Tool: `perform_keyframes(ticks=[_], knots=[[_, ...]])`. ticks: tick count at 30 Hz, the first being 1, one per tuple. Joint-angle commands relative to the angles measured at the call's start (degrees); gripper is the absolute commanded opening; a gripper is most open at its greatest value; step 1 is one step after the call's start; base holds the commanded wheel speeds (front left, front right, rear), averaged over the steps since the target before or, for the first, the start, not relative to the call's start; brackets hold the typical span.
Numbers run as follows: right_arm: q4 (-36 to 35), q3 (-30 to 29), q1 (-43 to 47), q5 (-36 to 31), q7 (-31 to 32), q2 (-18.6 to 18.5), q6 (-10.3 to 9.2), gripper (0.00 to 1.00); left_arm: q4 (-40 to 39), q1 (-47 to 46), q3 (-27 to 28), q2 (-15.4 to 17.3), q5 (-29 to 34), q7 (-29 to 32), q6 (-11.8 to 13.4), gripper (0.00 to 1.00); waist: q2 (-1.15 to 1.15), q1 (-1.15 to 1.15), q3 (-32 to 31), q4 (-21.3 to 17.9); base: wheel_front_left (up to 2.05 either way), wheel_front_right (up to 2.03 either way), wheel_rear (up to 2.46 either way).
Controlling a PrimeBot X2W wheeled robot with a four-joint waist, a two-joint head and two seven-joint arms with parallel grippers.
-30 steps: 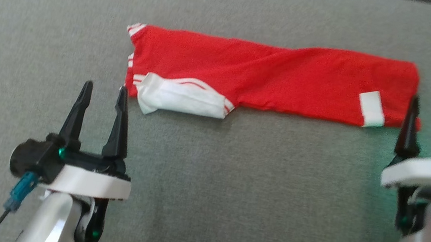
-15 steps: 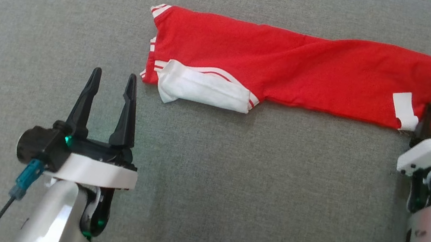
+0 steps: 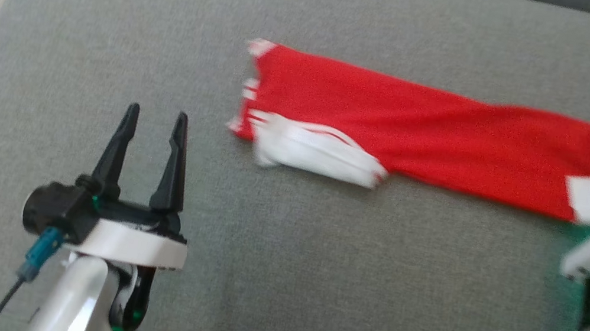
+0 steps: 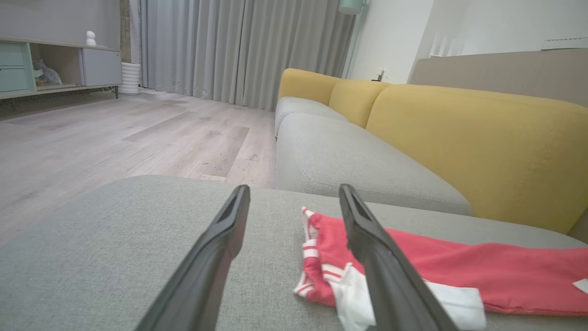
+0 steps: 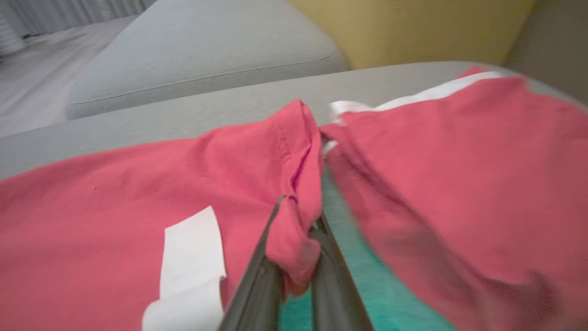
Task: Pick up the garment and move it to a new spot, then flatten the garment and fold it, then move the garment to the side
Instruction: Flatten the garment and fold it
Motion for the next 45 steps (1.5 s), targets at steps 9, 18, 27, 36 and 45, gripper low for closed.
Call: perform_keyframes(ticks=[9, 18, 27, 36, 45], knots=[[-9.3, -1.0, 0.8, -2.7, 0.7, -0.5, 0.20, 0.00, -1.3, 1.9, 0.6, 0.2, 0.6, -0.3, 0.7, 1.00, 0.00, 0.01, -5.3, -0.5, 0.00, 0.00, 0.00], [-9.6, 15.0, -0.8, 8.4, 1.8, 1.2, 0.20, 0.00, -0.9, 3.2, -0.1, 0.2, 1.0, -0.3, 0.5, 1.00, 0.00, 0.01, -9.5, 2.5, 0.00, 0.00, 0.00], [-10.0, 41.6, -0.2, 28.4, 3.3, 1.2, 0.20, 0.00, -0.7, 4.1, -1.7, 0.2, 1.0, -0.3, 0.1, 1.00, 0.00, 0.01, -10.6, 6.3, 0.00, 0.00, 0.00], [-3.6, 49.5, -2.3, 35.4, 1.3, 1.2, 0.20, 0.00, -1.0, 3.3, -4.0, 0.2, -0.5, -0.3, 0.5, 1.00, 0.00, 0.01, -7.7, 11.5, 0.00, 0.00, 0.00], [4.1, 52.1, -7.5, 37.3, -1.1, 1.2, 0.20, 0.00, -0.9, 1.4, -6.0, 0.2, -2.3, -0.3, 1.2, 1.00, 0.00, 0.01, -4.6, 15.6, 0.00, 0.00, 0.00]])
